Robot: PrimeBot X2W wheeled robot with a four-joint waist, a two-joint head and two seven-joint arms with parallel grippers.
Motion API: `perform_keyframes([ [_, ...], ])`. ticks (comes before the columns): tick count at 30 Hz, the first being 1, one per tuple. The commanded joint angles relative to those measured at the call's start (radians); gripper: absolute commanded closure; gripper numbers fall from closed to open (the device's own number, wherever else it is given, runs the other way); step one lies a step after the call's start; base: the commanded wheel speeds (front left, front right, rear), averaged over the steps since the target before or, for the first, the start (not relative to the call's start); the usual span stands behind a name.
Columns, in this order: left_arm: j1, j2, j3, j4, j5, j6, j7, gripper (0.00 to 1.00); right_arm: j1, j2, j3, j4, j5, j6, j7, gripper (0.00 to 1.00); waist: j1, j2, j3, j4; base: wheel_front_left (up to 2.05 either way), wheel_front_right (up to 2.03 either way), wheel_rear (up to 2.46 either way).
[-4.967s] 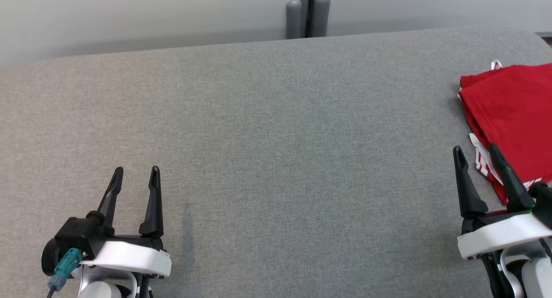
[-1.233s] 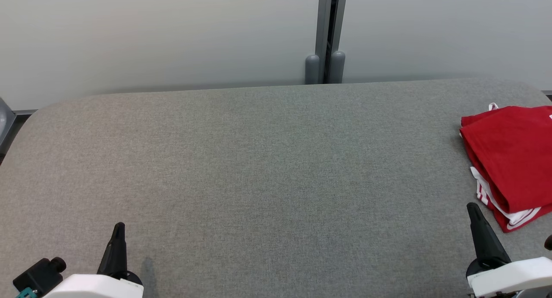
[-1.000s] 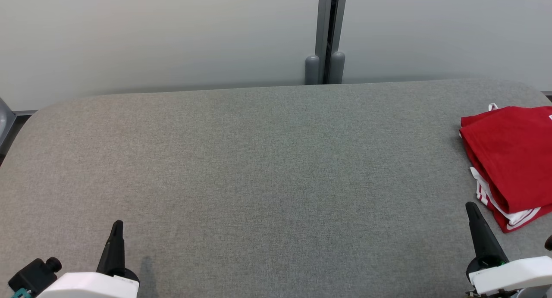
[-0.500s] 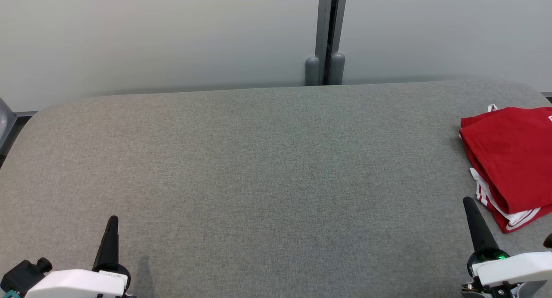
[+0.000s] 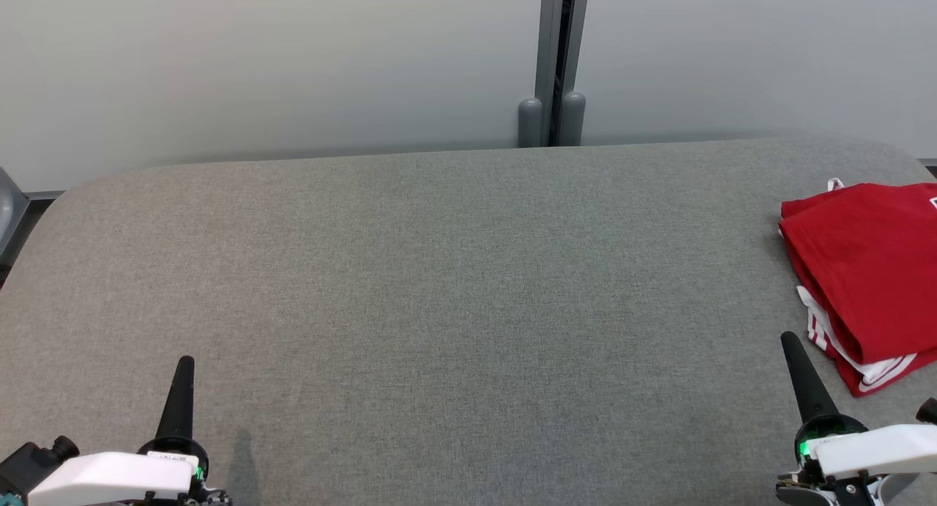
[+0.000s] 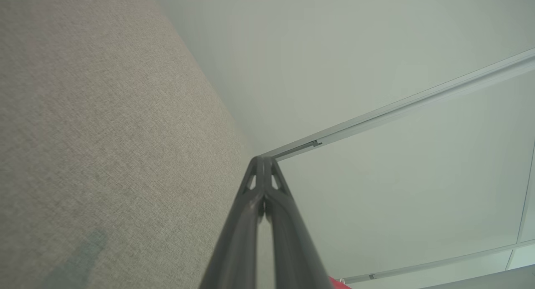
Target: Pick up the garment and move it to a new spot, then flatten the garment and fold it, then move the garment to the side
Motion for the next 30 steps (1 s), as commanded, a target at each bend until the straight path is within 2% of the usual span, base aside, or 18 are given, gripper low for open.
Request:
perform_keyframes([
  [1, -0.021, 0.006, 0.011, -0.008, -0.018, -0.008, 0.005, 1.00, -0.018, -0.003, -0.004, -0.003, 0.023, 0.001, 0.005, 1.00, 0.0000, 0.0000, 0.000, 0.000, 0.00, 0.00, 0.00],
  [30, -0.038, -0.021, 0.073, -0.009, -0.233, -0.045, 0.075, 1.00, -0.050, 0.006, 0.009, 0.043, 0.263, 0.001, 0.019, 1.00, 0.0000, 0.0000, -0.008, 0.000, 0.00, 0.00, 0.00],
])
